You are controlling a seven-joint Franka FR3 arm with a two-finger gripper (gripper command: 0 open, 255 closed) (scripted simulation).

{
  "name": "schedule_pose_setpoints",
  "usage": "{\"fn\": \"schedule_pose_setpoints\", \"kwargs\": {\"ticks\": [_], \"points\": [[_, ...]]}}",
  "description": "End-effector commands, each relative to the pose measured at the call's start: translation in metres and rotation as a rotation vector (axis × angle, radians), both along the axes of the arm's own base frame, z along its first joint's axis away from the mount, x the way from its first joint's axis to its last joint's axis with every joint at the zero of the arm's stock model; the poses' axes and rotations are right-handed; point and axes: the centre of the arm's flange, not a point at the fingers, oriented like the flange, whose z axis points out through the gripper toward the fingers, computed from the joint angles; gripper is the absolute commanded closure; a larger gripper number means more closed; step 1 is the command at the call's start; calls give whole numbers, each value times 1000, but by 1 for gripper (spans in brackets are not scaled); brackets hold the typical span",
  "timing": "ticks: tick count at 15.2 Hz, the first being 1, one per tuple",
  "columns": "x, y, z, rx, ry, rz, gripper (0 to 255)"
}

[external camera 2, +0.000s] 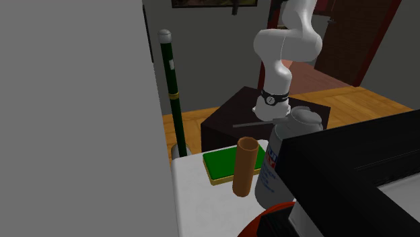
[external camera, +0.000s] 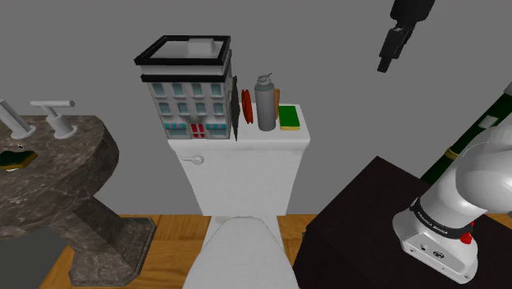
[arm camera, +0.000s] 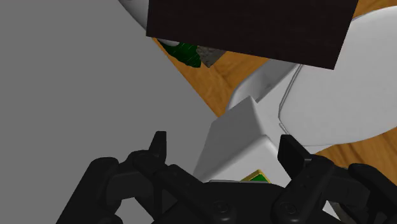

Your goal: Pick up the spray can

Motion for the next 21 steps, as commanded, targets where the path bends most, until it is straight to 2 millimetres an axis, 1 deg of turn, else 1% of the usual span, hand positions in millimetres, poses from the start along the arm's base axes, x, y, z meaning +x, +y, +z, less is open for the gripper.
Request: {"fn": "schedule_pose_setpoints", "kwargs": {"ticks": [1,11,16,21], "points": [[0,0,0,0,0,0,0],[101,73,-25,84,23,-167,0],[156,104,-37,127,35,-251,0],[213,130,-48,169,47,-334,0]]}}
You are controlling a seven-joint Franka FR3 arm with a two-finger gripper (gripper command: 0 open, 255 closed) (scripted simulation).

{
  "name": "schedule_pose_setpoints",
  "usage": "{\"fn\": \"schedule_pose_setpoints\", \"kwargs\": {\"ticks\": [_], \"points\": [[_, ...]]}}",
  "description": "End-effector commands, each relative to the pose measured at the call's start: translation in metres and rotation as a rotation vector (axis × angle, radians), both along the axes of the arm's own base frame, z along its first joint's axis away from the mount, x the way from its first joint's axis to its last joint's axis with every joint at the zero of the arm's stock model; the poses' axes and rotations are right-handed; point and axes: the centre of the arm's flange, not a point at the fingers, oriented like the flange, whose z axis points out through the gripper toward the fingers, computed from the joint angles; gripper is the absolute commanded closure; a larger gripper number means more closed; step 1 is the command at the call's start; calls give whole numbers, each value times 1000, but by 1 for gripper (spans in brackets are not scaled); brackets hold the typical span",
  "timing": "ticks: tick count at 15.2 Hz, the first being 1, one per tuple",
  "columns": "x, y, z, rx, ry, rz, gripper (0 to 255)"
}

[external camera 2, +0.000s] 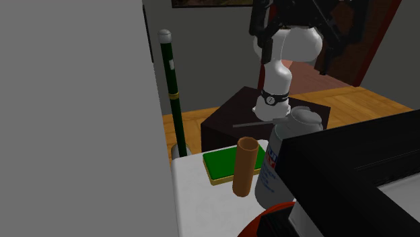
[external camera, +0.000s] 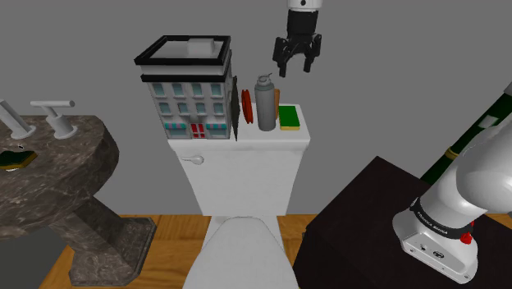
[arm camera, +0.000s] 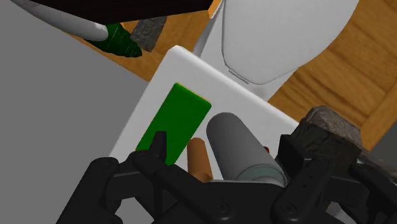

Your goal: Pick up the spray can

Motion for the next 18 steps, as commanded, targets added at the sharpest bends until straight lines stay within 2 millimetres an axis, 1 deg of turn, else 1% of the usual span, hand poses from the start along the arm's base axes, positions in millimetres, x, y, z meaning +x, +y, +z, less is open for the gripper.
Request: {"fn": "schedule_pose_setpoints", "kwargs": {"ticks": [1,6,7,13,14,16,17,18], "points": [[25,7,-5,18,5,-36,0],[84,28,-15,60,17,-119,0],[86,29,-16,61,18,-122,0],[86,29,-47,61,18,-122,0],[86,29,-56,61,18,-122,0],[86,29,-56,61,18,-122,0],[86,29,-55,61,18,-122,255],[86,29,-55,61,18,-122,255]]}}
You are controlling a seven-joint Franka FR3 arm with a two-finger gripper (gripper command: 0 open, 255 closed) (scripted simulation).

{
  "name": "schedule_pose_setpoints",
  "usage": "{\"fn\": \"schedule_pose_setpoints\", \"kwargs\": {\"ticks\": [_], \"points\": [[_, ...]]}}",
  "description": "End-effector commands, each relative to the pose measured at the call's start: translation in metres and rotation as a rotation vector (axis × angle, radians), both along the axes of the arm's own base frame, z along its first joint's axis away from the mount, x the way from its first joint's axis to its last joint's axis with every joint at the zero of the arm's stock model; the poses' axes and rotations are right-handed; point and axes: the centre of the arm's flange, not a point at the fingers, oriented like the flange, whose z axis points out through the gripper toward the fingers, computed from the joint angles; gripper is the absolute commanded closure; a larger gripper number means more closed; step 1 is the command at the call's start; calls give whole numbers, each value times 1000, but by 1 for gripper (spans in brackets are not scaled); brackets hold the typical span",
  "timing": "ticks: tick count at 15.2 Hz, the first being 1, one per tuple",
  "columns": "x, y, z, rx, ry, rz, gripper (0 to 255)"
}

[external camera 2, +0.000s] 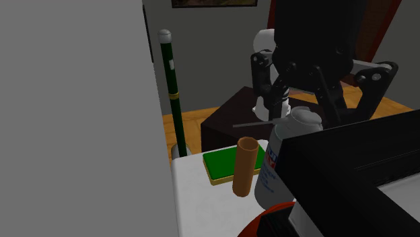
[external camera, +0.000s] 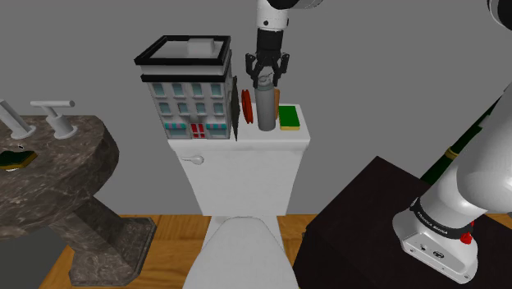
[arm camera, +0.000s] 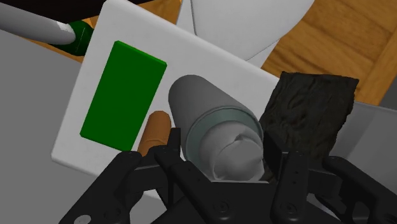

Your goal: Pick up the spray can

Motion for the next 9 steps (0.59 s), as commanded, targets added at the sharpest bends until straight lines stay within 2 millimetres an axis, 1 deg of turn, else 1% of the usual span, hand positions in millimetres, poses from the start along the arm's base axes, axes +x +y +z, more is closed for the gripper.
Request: {"fn": "schedule_pose_setpoints", "kwargs": {"ticks": [1,8,9], "points": [[0,0,-1,0,2,0,255],[0,0,-1,0,1,0,255],[0,0,4,0,1,0,255]]}}
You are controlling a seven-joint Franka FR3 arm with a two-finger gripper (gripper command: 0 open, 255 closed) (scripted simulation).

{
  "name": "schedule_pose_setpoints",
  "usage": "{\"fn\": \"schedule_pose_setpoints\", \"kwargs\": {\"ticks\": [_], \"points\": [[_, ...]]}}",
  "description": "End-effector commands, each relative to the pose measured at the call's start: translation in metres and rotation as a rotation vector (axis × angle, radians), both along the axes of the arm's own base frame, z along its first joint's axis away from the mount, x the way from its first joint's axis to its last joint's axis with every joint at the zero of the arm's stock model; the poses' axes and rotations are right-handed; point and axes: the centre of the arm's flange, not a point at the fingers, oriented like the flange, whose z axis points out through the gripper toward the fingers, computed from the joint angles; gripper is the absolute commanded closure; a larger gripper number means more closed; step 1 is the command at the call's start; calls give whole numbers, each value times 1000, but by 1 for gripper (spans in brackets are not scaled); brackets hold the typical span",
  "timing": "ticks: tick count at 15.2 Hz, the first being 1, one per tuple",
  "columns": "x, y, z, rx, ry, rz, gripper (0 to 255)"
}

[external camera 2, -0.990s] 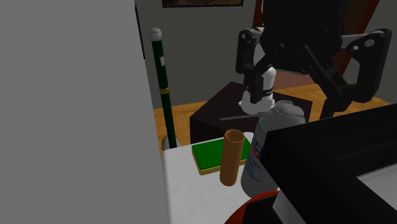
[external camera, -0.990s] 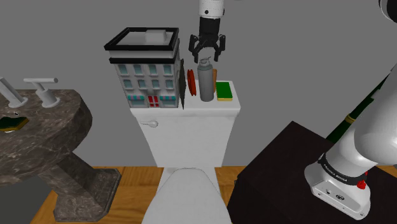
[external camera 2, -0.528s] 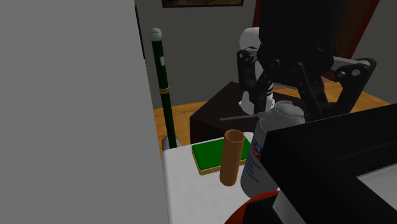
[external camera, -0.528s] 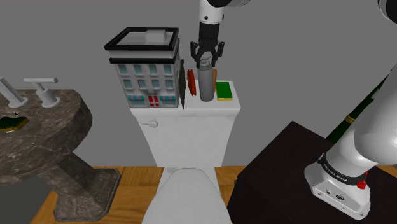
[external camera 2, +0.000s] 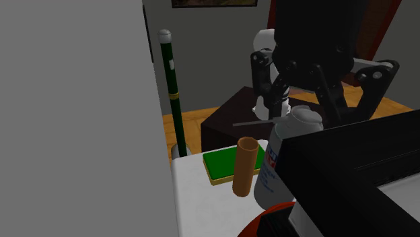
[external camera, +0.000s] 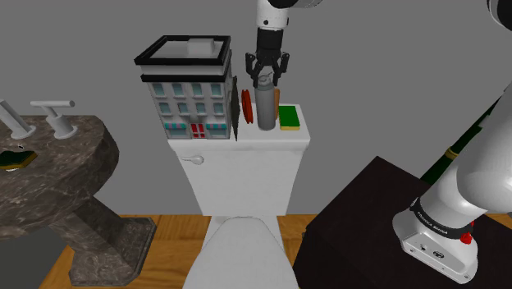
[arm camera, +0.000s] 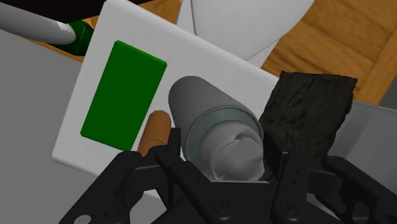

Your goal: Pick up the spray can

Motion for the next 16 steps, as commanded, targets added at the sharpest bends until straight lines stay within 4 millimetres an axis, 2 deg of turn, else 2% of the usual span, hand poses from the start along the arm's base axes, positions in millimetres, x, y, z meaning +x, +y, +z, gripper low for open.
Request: {"fn": "schedule_pose_setpoints", "kwargs": {"ticks": [1,14,16], "points": [[-1,0,7,0,1,0,255],[-1,0,76,0,1,0,255],[-1,0,77,0,1,0,255]]}}
